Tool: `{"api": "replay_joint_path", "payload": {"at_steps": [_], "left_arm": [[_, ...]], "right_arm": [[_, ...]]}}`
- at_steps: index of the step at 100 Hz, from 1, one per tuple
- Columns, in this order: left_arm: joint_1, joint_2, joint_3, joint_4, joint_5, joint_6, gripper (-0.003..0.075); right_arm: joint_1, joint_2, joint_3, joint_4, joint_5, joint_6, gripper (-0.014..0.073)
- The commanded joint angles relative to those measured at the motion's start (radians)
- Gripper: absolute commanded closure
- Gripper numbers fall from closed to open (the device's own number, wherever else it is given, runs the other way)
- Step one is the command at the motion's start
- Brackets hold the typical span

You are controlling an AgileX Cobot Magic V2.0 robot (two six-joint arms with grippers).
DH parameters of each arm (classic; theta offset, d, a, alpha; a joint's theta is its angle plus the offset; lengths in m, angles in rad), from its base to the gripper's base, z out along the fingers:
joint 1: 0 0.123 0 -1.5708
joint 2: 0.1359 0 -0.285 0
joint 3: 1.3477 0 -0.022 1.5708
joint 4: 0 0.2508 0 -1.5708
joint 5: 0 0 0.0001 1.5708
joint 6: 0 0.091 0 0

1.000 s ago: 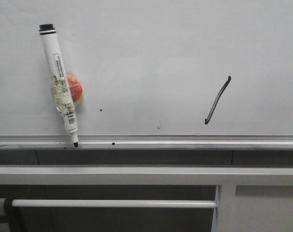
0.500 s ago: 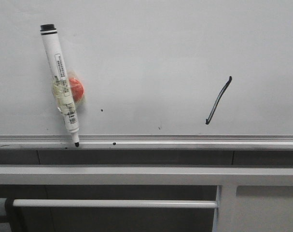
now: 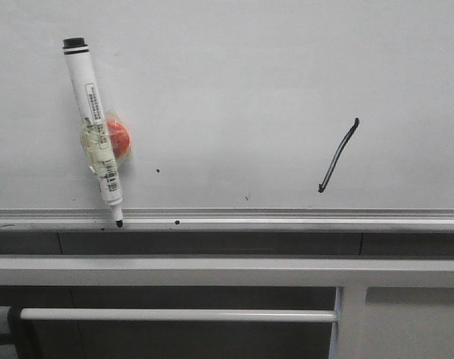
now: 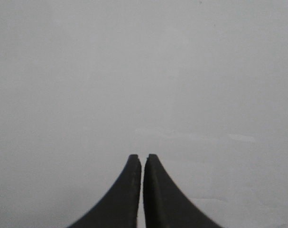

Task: Write number 1 on whiteboard

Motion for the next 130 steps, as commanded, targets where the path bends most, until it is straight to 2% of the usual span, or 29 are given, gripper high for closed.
{"api": "replay_joint_path", "payload": {"at_steps": [1,17,22,25,29,30,33,34,35,37,40,41,42,45,49,53,61,76,83,90,96,101,107,130], "left_arm": [[0.056,0.011,-0.024,0.026,-0.021,-0.045,0.0741],[0.113,0.008,-0.023,0.017,-0.054,-0.019,0.0741],[0.115,0.008,-0.023,-0.097,-0.049,0.108,0.0741],[0.115,0.008,-0.025,-0.232,-0.039,0.218,0.0741],[0.115,0.008,-0.029,-0.426,-0.026,0.441,0.0741],[0.115,0.008,-0.032,-0.518,-0.022,0.486,0.0741],[0.115,0.008,-0.039,-0.720,0.015,0.733,0.0741],[0.115,0.008,-0.044,-0.829,0.024,0.787,0.0741],[0.115,0.008,-0.047,-0.884,0.043,0.898,0.0741],[0.115,0.008,-0.056,-1.050,0.068,1.012,0.0741],[0.115,0.008,-0.069,-1.254,0.134,1.301,0.0741],[0.117,0.008,-0.075,-1.343,0.148,1.357,0.0741],[0.117,0.008,-0.077,-1.385,0.173,1.463,0.0741],[0.117,0.008,-0.082,-1.523,0.211,1.643,0.0741],[0.117,0.008,-0.083,-1.645,0.247,1.797,0.0741],[0.117,0.008,-0.081,-1.709,0.261,1.839,0.0741],[0.117,0.008,-0.078,-1.712,0.285,1.837,0.0741],[0.117,0.008,-0.046,-1.639,0.240,1.837,0.0741],[0.117,0.008,-0.015,-1.629,0.148,1.837,0.0741],[0.117,0.008,0.046,-1.671,-0.020,1.847,0.0741],[0.117,0.005,0.096,-1.765,-0.155,1.936,0.0741],[0.117,-0.004,0.127,-1.848,-0.196,2.001,0.0741],[0.124,-0.020,0.149,-1.897,-0.199,2.053,0.0741],[0.143,-0.051,0.214,-1.897,-0.164,2.053,0.0741]], "right_arm": [[-0.003,0.008,-0.024,-0.027,-0.039,0.002,0.0657],[-0.003,0.008,-0.024,-0.027,-0.039,0.002,0.0657],[-0.003,0.008,-0.024,-0.027,-0.039,0.002,0.0657],[-0.003,0.008,-0.024,-0.027,-0.039,0.002,0.0657],[-0.003,0.008,-0.024,-0.027,-0.039,0.002,0.0657],[-0.003,0.008,-0.024,-0.027,-0.039,0.002,0.0657],[-0.003,0.008,-0.024,-0.027,-0.039,0.002,0.0657],[-0.003,0.008,-0.024,-0.027,-0.039,0.002,0.0657],[-0.003,0.008,-0.024,-0.027,-0.039,0.002,0.0657],[-0.003,0.008,-0.024,-0.027,-0.039,0.002,0.0657],[-0.003,0.008,-0.024,-0.027,-0.039,0.002,0.0657],[-0.003,0.008,-0.024,-0.027,-0.039,0.002,0.0657],[-0.003,0.008,-0.024,-0.027,-0.039,0.002,0.0657],[-0.003,0.008,-0.024,-0.027,-0.039,0.002,0.0657],[-0.003,0.008,-0.024,-0.027,-0.039,0.002,0.0657],[-0.003,0.008,-0.024,-0.027,-0.039,0.002,0.0657],[-0.003,0.008,-0.024,-0.027,-0.037,0.002,0.0657],[-0.003,0.008,-0.024,-0.027,-0.037,0.002,0.0657],[-0.003,0.008,-0.024,-0.027,-0.037,0.002,0.0657],[-0.003,0.008,-0.024,-0.027,-0.037,0.002,0.0657],[-0.003,0.008,-0.024,-0.027,-0.037,0.002,0.0657],[-0.003,0.008,-0.024,-0.027,-0.037,0.002,0.0657],[-0.003,0.008,-0.024,-0.027,-0.037,0.002,0.0657],[-0.003,0.008,-0.024,-0.027,-0.036,0.002,0.0657]]}}
